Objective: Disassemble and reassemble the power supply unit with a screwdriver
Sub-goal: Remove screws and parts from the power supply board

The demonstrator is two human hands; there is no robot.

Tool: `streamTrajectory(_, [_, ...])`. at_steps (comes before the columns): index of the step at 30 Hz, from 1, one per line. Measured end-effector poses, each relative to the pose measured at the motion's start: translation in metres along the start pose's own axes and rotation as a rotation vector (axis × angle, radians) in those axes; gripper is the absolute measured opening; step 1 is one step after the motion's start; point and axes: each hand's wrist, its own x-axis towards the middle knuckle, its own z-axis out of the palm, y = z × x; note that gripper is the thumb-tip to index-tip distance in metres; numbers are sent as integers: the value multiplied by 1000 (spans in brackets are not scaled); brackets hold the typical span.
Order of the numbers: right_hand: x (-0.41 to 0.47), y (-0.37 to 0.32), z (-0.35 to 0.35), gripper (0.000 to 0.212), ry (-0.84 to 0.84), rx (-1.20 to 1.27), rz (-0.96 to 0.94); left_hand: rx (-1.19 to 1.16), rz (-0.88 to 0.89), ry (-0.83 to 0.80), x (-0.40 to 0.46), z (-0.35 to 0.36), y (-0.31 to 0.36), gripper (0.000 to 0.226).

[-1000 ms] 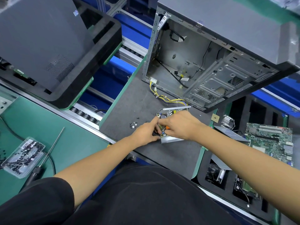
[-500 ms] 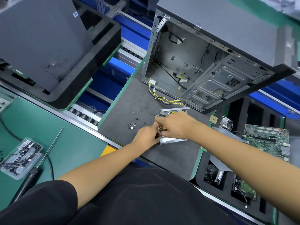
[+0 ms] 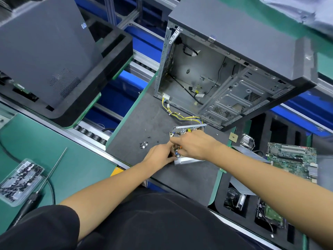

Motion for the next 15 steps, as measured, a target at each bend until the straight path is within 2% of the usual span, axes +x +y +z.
streamTrajectory(3, [0,-1,0,19,8,43,68,-9,-10,-24,2,-4,1,42])
streamTrajectory(9, [-6,-2,1,19,102,-5,31,-103,44,-74,1,-9,-6,59])
streamTrajectory(15, [-4,-5,-1,22,58,-28,85,-162,35,-57,-1,-10,-8,57])
